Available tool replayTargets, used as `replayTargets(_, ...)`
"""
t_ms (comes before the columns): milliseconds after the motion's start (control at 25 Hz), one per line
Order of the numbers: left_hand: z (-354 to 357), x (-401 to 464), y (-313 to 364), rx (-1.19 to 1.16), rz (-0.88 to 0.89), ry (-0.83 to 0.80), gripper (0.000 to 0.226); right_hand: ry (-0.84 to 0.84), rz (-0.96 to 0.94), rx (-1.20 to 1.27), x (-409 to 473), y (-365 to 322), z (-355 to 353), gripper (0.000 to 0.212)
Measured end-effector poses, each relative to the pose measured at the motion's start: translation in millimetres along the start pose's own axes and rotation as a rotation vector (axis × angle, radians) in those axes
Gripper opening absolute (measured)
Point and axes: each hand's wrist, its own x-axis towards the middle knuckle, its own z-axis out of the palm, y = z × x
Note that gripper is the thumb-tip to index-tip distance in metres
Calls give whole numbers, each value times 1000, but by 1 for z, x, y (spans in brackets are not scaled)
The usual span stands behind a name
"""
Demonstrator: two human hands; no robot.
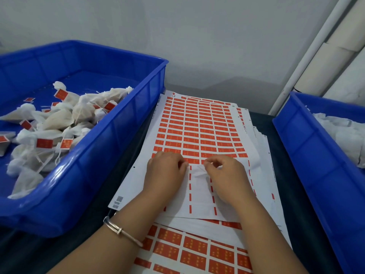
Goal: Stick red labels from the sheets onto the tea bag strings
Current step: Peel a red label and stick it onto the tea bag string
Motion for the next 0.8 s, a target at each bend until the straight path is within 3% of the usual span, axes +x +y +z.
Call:
replayTargets(120,-4,4,-2,-177,-117,-11,8,-36,68,225,2,1,-5,20)
replayTargets(200,-7,5,-4,-279,-181,15,9,-75,118,361,2,-2,-13,18)
replayTargets(560,-14,6,0,-614,-347,143,15,-244,-56,489,-12,-8,-45,16)
replayTargets(800,-23,-1,12,-820,-398,118,14,-112,-92,461,-19,-17,-47,22)
